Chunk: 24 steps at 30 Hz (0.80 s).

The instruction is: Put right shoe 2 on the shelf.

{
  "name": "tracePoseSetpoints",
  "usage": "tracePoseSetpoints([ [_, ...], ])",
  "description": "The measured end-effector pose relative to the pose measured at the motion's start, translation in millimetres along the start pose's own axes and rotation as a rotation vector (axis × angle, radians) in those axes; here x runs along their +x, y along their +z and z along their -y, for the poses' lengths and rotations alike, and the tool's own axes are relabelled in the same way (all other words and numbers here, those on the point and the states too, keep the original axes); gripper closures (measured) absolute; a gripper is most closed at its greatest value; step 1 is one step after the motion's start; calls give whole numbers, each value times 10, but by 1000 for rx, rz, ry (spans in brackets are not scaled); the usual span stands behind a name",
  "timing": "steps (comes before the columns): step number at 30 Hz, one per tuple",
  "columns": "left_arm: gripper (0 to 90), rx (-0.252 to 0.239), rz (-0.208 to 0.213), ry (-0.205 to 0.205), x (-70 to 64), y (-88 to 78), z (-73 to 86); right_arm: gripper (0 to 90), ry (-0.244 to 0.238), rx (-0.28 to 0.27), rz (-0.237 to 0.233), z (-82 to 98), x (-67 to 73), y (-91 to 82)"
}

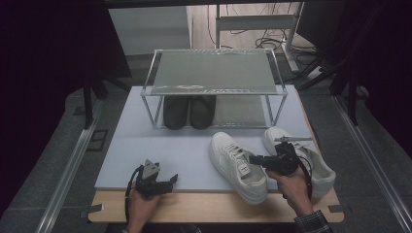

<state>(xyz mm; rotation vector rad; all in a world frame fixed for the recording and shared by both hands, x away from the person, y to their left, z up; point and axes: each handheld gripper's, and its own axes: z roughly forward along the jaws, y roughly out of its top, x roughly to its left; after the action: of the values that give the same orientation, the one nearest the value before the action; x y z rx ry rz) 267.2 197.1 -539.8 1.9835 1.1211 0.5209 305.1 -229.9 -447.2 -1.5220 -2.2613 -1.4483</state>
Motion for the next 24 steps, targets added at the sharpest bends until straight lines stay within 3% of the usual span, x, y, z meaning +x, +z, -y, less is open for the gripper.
tracePoseSetpoints([
  [24,129,-2,0,-1,0,1,0,822,89,-82,-157,-307,107,-80],
])
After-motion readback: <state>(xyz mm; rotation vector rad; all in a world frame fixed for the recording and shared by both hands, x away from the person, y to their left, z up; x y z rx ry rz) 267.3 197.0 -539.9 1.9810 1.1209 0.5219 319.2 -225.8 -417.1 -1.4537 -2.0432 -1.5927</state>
